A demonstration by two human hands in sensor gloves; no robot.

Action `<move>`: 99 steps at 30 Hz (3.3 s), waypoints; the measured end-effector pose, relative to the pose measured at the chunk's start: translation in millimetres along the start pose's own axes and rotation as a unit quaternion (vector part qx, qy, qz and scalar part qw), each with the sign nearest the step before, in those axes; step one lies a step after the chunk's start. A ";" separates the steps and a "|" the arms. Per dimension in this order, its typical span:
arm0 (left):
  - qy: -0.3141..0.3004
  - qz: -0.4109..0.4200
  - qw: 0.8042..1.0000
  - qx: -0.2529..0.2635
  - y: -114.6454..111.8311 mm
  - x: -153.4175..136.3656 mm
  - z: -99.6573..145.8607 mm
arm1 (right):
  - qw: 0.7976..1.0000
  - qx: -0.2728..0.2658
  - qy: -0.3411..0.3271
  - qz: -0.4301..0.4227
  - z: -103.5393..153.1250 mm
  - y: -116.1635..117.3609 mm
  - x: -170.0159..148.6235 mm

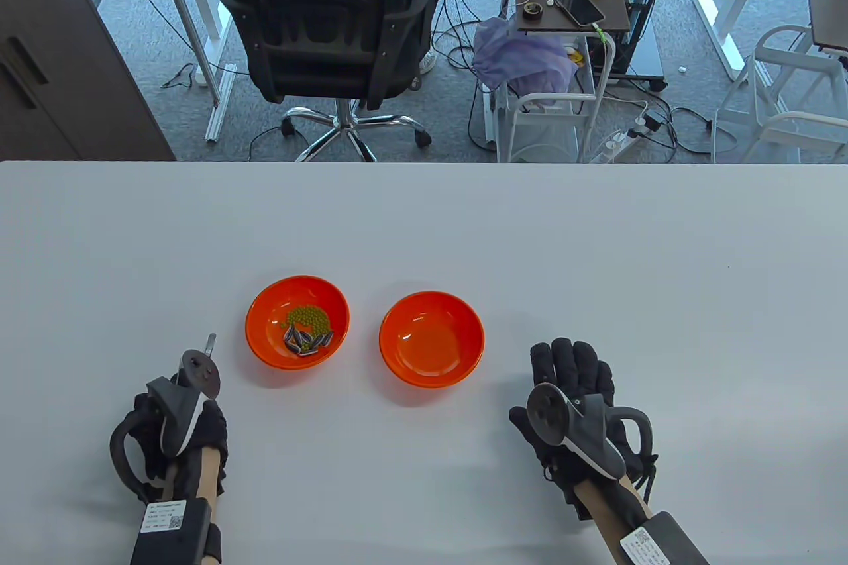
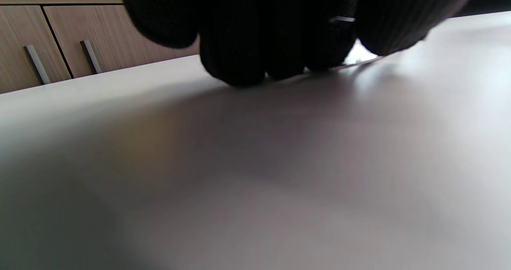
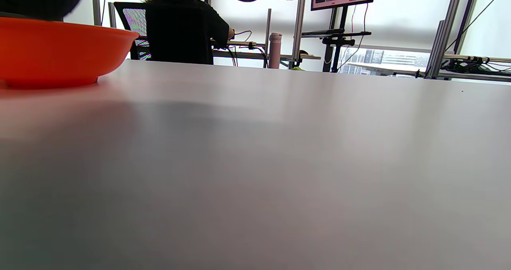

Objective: Pick sunflower seeds with tweezers into bowl

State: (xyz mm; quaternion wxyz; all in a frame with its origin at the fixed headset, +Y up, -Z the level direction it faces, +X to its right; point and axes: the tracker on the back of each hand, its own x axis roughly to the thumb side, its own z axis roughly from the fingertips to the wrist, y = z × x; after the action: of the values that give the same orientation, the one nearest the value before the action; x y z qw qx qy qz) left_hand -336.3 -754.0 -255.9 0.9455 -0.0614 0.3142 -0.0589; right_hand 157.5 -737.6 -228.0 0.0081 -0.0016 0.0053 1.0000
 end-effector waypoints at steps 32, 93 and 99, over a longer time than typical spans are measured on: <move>-0.421 0.142 0.894 0.062 84.7 110.8 125.6 | 0.979 -0.127 -0.074 -0.144 13.9 -30.1 12.2; -0.091 0.095 0.987 -0.089 47.2 71.6 -34.1 | 0.986 -0.109 -0.027 -0.122 -7.5 -17.1 -12.5; -0.056 0.190 0.964 -0.180 18.0 64.6 -49.0 | 0.987 -0.099 -0.022 -0.122 -8.5 -15.3 -13.5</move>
State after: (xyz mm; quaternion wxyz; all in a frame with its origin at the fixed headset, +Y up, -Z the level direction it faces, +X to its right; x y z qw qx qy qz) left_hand -313.1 -749.9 -335.6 0.9289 -0.1729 0.2720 0.1825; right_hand 171.3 -722.6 -236.6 0.1295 0.0192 -0.0942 0.9869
